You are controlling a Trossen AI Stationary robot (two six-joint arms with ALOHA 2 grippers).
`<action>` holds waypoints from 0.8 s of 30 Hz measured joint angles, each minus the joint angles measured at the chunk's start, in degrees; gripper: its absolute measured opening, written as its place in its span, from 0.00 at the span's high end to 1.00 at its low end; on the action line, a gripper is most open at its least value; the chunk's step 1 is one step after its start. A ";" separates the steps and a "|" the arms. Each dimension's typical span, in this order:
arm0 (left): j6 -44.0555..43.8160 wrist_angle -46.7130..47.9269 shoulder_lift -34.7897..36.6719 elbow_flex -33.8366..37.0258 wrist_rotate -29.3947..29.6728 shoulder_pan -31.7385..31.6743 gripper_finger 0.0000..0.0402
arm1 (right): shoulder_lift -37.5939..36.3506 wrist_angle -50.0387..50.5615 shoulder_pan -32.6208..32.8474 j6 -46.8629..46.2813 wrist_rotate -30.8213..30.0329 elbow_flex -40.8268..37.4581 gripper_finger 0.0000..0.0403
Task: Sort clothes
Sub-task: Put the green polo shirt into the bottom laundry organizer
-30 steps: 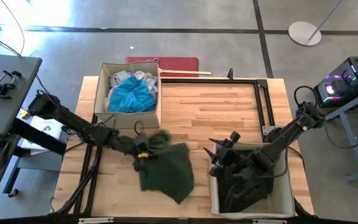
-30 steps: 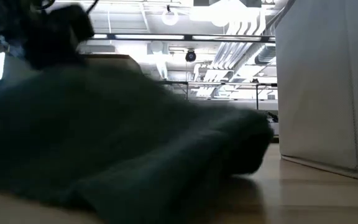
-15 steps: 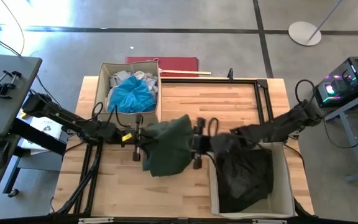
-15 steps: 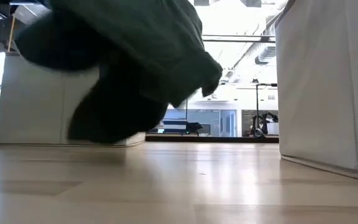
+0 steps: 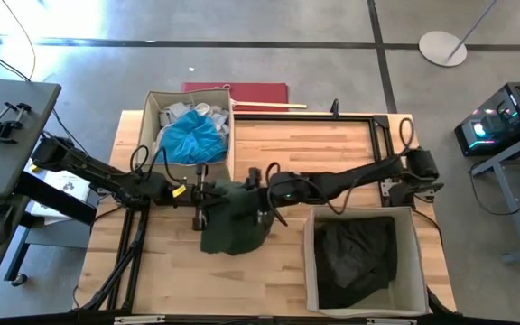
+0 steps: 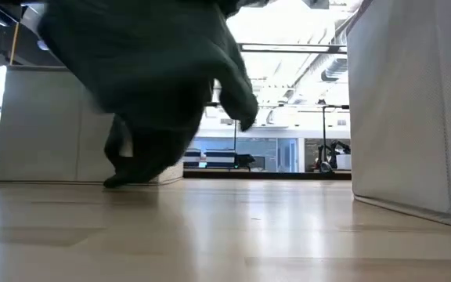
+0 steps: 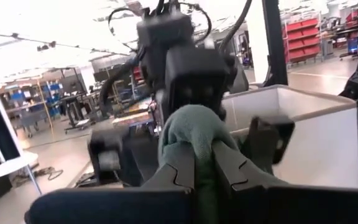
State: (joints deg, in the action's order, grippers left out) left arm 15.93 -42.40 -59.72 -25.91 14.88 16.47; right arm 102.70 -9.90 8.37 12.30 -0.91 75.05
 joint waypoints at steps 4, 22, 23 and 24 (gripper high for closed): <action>0.28 -0.46 0.00 0.00 -0.38 0.04 1.00 | 3.70 -6.02 -0.18 -0.88 2.85 0.00 0.36; -7.91 21.39 12.76 -0.31 0.97 0.09 0.57 | -9.23 1.14 8.88 5.91 -36.33 -0.22 0.91; -8.83 23.91 13.79 -0.31 0.98 0.09 0.56 | -10.95 1.18 10.65 8.02 -40.10 -0.22 0.91; -9.93 26.41 14.63 -0.27 0.98 0.09 0.54 | -12.66 1.22 12.45 10.31 -43.38 -0.22 0.91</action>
State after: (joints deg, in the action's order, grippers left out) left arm 6.00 -15.99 -45.09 -26.18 15.86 16.56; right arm 90.04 -8.69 20.82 22.61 -44.29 74.83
